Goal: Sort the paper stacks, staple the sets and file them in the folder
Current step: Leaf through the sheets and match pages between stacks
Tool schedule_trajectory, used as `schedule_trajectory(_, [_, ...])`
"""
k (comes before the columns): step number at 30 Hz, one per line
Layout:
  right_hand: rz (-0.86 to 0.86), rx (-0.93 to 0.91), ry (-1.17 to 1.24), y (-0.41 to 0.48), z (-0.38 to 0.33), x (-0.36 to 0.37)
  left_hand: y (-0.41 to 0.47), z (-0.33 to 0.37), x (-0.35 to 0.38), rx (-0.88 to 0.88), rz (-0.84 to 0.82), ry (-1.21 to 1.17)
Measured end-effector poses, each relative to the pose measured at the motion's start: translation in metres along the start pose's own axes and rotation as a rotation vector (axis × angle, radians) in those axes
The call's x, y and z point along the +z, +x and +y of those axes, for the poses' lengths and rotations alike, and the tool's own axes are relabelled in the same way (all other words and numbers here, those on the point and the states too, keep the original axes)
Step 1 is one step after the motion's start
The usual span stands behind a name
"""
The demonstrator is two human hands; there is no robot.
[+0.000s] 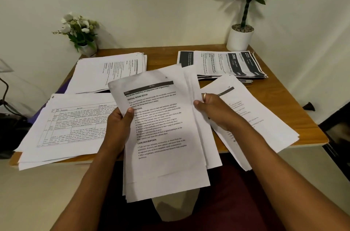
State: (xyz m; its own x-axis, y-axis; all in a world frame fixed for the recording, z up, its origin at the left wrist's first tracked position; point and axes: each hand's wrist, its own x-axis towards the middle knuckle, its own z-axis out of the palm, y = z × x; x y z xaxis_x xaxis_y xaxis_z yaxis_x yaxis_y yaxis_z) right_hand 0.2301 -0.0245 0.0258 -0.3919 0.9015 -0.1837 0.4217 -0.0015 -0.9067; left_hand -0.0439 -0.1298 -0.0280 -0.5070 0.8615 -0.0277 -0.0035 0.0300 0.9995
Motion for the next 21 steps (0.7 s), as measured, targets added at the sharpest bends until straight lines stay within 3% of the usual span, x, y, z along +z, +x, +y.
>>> schedule_trajectory(5, [-0.205,0.08,0.31,-0.001,0.002,0.016,0.003,-0.002,-0.004,0.03,0.008,0.009])
schedule_trajectory(7, [-0.214,0.084,0.298,-0.002,0.003,0.014,0.006,-0.005,-0.005,0.01,0.018,-0.005])
schedule_trajectory(9, [-0.057,0.037,0.064,0.003,0.009,0.004,0.006,-0.006,-0.006,0.0,0.033,-0.001])
schedule_trajectory(13, [0.52,-0.04,-0.428,0.025,0.041,-0.044,0.005,-0.005,-0.005,0.026,0.037,0.02])
schedule_trajectory(17, [0.555,0.132,-0.607,0.038,0.077,-0.08,0.002,-0.002,-0.003,0.056,0.003,0.042])
schedule_trajectory(21, [0.539,0.097,-0.596,0.048,0.086,-0.09,0.002,-0.003,-0.005,0.01,-0.026,0.004])
